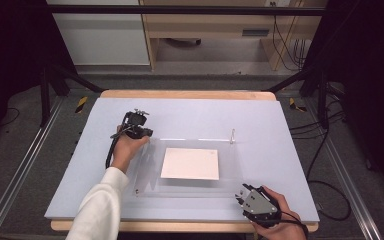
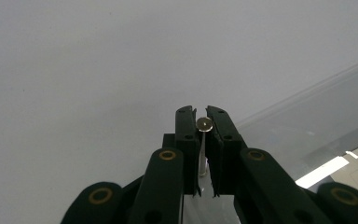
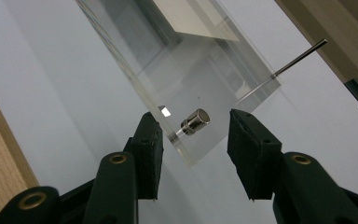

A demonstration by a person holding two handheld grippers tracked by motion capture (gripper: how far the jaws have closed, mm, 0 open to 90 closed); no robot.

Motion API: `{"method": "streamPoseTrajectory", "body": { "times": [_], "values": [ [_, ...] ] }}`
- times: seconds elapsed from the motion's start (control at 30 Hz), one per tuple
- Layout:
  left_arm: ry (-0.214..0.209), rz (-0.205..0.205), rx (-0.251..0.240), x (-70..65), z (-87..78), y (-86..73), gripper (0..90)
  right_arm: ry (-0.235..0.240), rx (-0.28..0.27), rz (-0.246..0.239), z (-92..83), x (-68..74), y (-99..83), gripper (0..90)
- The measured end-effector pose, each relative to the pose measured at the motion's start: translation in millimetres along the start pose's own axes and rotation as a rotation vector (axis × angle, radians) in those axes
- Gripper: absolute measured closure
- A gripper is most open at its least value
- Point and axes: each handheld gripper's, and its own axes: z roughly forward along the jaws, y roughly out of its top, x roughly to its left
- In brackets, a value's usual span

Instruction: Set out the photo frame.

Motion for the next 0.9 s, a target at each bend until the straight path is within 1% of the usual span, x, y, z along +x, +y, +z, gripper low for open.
{"method": "streamPoseTrajectory", "body": {
  "times": [0.13, 0.17, 0.2, 0.23, 0.3, 0.37, 0.47, 0.5, 0.57, 0.63, 0.7, 0.77, 0.8, 0.83, 0.87, 0.9],
  "values": [
    [0.021, 0.016, -0.007, -0.8, -1.3, -1.0, 81.2, -0.002, 0.0, -0.006, -0.3, 1.3, 0.9, 56.8],
    [0.035, 0.018, -0.018, -1.0, -2.2, -1.6, 78.3, -0.002, -0.001, -0.008, -0.4, 1.3, 1.2, 57.0],
    [0.046, 0.024, -0.026, -0.5, -4.1, -2.0, 73.4, -0.002, -0.001, -0.006, -0.6, 1.5, 1.5, 57.1],
    [0.046, 0.023, -0.04, -0.3, -6.4, -2.9, 71.7, -0.004, -0.003, -0.005, -0.7, 1.5, 1.7, 57.2],
    [0.049, 0.034, -0.059, 0.5, -13.5, -4.3, 69.6, -0.004, -0.003, -0.008, -0.6, 1.4, 2.0, 57.2],
    [0.062, 0.041, -0.09, 0.6, -22.9, -6.0, 64.9, -0.003, 0.001, -0.013, -0.2, 1.9, 2.0, 57.2],
    [0.068, 0.067, -0.131, -0.7, -40.3, -10.6, 62.6, -0.004, 0.004, -0.013, -0.1, 2.3, 2.4, 57.3],
    [0.068, 0.08, -0.146, -2.2, -46.3, -13.0, 62.2, -0.003, 0.003, -0.01, -0.2, 2.2, 2.6, 57.3],
    [0.067, 0.119, -0.17, -7.2, -58.9, -20.0, 60.9, -0.006, 0.0, -0.01, -0.5, 1.7, 3.0, 57.5],
    [0.057, 0.161, -0.199, -14.3, -71.2, -30.0, 58.8, -0.01, -0.003, -0.007, -0.7, 1.5, 3.4, 57.7],
    [0.027, 0.2, -0.231, -22.7, -83.7, -42.6, 57.2, -0.011, -0.002, -0.005, -1.1, 1.3, 3.7, 57.8],
    [0.005, 0.249, -0.246, -32.0, -96.3, -57.5, 57.3, -0.01, -0.009, 0.005, -1.5, 0.2, 3.9, 58.0],
    [-0.01, 0.269, -0.258, -38.8, -102.2, -66.8, 56.9, -0.015, -0.01, 0.007, -1.9, -0.2, 4.2, 58.3],
    [-0.026, 0.324, -0.277, -42.1, -106.0, -72.1, 54.8, -0.02, -0.01, 0.01, -2.1, 0.1, 4.6, 58.5],
    [-0.018, 0.313, -0.27, -47.3, -111.6, -80.2, 54.0, -0.022, -0.01, 0.01, -2.1, 0.1, 4.8, 58.6],
    [-0.024, 0.313, -0.278, -50.2, -114.5, -84.8, 52.4, -0.023, -0.01, 0.009, -2.0, 0.1, 4.9, 58.7]
  ]
}}
